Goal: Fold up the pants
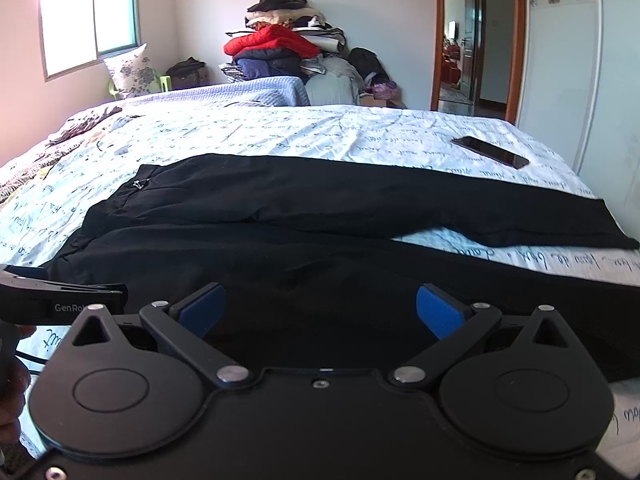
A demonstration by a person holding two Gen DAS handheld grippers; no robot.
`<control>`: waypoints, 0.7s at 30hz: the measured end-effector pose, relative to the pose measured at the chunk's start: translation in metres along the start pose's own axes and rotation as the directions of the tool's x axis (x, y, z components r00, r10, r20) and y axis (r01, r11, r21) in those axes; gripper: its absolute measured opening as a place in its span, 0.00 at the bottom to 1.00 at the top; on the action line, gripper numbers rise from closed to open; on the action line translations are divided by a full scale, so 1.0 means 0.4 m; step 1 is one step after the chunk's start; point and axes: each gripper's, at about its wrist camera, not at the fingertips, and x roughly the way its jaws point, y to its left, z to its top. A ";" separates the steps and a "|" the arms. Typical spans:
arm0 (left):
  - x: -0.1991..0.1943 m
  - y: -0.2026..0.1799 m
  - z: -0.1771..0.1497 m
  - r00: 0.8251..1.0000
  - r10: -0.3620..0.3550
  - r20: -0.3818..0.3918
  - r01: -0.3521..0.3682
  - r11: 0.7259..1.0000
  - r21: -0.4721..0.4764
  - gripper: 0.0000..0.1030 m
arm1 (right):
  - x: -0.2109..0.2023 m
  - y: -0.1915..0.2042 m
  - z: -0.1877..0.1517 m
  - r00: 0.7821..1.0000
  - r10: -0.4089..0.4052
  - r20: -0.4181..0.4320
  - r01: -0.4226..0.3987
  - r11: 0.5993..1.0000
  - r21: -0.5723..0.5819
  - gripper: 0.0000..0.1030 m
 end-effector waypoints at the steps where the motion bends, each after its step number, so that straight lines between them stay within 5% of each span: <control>1: 0.001 0.003 0.001 1.000 0.003 -0.001 -0.003 1.000 -0.001 0.99 | 0.004 0.002 0.005 1.000 0.003 0.002 -0.003 1.000 -0.007 1.00; 9: 0.024 0.051 0.021 0.998 -0.039 -0.041 0.038 0.998 -0.046 0.98 | 0.031 0.031 0.056 0.998 0.049 0.046 -0.044 0.994 -0.103 1.00; 14: 0.010 0.238 0.069 0.993 -0.114 -0.035 0.103 0.967 -0.232 0.98 | 0.058 0.051 0.115 0.981 0.137 0.137 -0.098 0.961 -0.258 1.00; 16: 0.002 0.360 0.104 0.999 -0.038 -0.021 0.030 0.948 -0.317 0.98 | 0.087 0.065 0.146 0.975 0.156 0.161 -0.097 0.941 -0.325 1.00; 18: -0.012 0.484 0.147 0.993 0.121 0.011 -0.107 0.913 -0.395 0.99 | 0.130 0.076 0.179 0.972 0.169 0.162 -0.097 0.920 -0.379 1.00; 19: -0.016 0.540 0.171 0.974 0.225 0.020 -0.195 0.882 -0.429 0.99 | 0.158 0.078 0.197 0.973 0.174 0.152 -0.101 0.912 -0.397 1.00; 21: -0.017 0.629 0.216 0.905 0.423 0.054 -0.346 0.802 -0.487 0.98 | 0.220 0.077 0.232 0.975 0.194 0.110 -0.132 0.899 -0.418 1.00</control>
